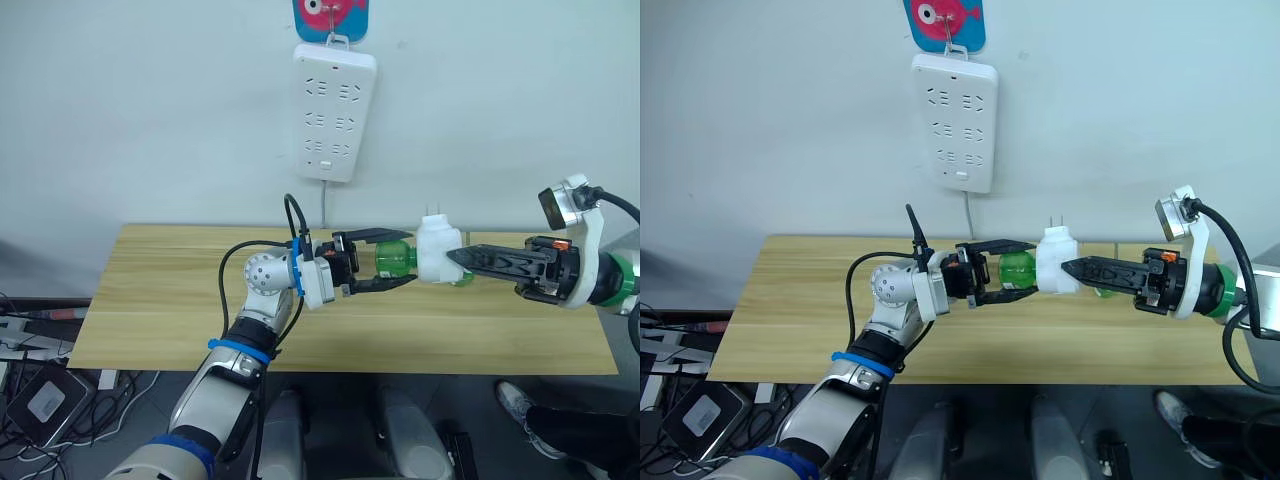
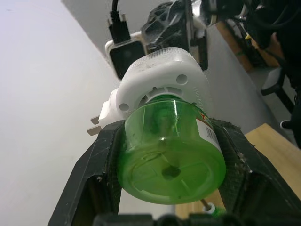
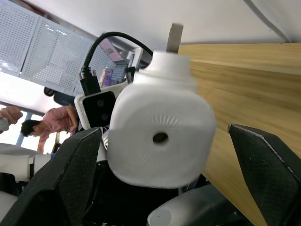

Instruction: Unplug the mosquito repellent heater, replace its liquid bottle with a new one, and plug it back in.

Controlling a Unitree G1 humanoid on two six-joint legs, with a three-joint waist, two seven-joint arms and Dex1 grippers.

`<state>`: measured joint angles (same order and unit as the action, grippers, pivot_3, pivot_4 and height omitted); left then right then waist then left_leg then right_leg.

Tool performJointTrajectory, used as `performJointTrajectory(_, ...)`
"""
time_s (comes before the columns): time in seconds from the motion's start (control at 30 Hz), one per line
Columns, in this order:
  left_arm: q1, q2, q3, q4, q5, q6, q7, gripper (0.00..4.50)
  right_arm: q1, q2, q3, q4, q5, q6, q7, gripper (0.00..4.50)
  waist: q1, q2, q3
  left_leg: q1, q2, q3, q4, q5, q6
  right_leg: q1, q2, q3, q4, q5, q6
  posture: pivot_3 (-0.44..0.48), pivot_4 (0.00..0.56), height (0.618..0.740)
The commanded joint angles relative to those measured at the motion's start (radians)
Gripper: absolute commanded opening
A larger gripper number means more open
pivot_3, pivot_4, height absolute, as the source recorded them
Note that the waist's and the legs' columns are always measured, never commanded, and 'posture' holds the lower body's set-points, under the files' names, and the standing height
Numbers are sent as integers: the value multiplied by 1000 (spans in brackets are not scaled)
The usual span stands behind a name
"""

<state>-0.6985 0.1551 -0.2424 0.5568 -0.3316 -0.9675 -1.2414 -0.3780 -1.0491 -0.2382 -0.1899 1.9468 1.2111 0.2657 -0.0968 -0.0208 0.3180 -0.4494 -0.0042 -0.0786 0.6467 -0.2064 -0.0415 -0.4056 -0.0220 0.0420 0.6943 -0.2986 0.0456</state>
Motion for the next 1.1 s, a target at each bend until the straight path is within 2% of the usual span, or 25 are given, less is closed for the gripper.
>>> performJointTrajectory(0.03, 8, 0, -9, -40, -20, 1, -6, 2300, -21, -2, 16, -8, 25, 6, 14, 4475, 0, 0, 0, 0, 0, 0, 0, 0, 0, 0, 0, 0, 0, 0, 0, -189, 314, 740)
performJointTrajectory(0.23, 5, 4, -21, -52, 0, 27, -4, 2300, -28, 0, 47, -27, 25, -5, 7, 4475, 0, 0, 0, 0, 0, 0, 0, 0, 0, 0, 0, 0, 0, 0, 0, -171, 310, 740)
performJointTrajectory(0.33, 11, 11, -26, -69, 0, 47, -7, 2300, -35, 10, 51, -19, 25, -12, -1, 3903, 2, 0, 0, 0, 0, 0, 0, 0, 0, 0, 0, 0, 0, 0, 0, -167, 306, 740)
performJointTrajectory(0.37, 14, 14, -30, -77, 1, 58, -9, 2300, -37, 14, 51, -18, 25, -15, -6, 3501, 3, 0, 0, 0, 0, 0, 0, 0, 0, 0, 0, 0, 0, 0, 0, -167, 306, 740)
performJointTrajectory(0.43, 22, 21, -38, -95, 6, 100, -7, 2300, -37, 17, 47, -19, 25, -18, -11, 3029, 3, 0, 0, 0, 0, 0, 0, 0, 0, 0, 0, 0, 0, 0, 0, -165, 301, 740)
performJointTrajectory(0.7, 54, 53, -46, -279, -34, 510, 47, 2300, -4, -25, 8, -56, 25, -52, -74, 3039, 5, 0, 0, 0, 0, -1, 0, 0, 0, 0, 0, 0, 0, 0, 0, -162, 294, 740)
performJointTrajectory(0.87, 73, 54, -44, -381, -69, 693, 41, 2300, -6, -38, 11, -85, 25, -66, -76, 3039, 5, 0, 0, 0, 0, -1, 0, 0, 0, 0, 0, -1, 1, 0, 0, -168, 293, 740)
performJointTrajectory(0.97, 77, 48, -44, -414, -73, 737, 34, 2300, -9, -31, 23, -104, 25, -71, -69, 3039, 5, 0, 0, 0, 0, -1, 0, 0, 0, 0, 0, 0, 1, 0, 0, -168, 293, 740)
performJointTrajectory(1.0, 78, 45, -45, -419, -71, 742, 29, 2300, -10, -27, 29, -110, 25, -71, -65, 3039, 5, 0, 0, 0, 0, 0, 0, 0, 0, 0, 0, 0, 1, 0, 0, -168, 0, 740)
performJointTrajectory(1.03, 78, 42, -44, -421, -68, 743, 24, 2300, -10, -23, 33, -115, 25, -73, -64, 3039, 0, 5, -61, 0, 0, 0, 0, 0, 0, 0, 0, 0, 1, 0, 0, -168, 0, 740)
performJointTrajectory(1.07, 78, 39, -45, -422, -64, 740, 18, 2300, -11, -20, 41, -121, 25, -75, -69, 3039, 1, 11, -89, -13, 0, 3, -1, 3, -5, -16, -1, 2, 2, 0, 0, -168, 0, 740)
performJointTrajectory(1.1, 77, 37, -48, -421, -62, 745, 10, 2300, -14, -18, 52, -128, 25, -78, -76, 3039, 4, 11, -122, -13, 0, 5, -2, 2, -4, -14, -2, 0, 1, 0, 0, -178, 0, 740)
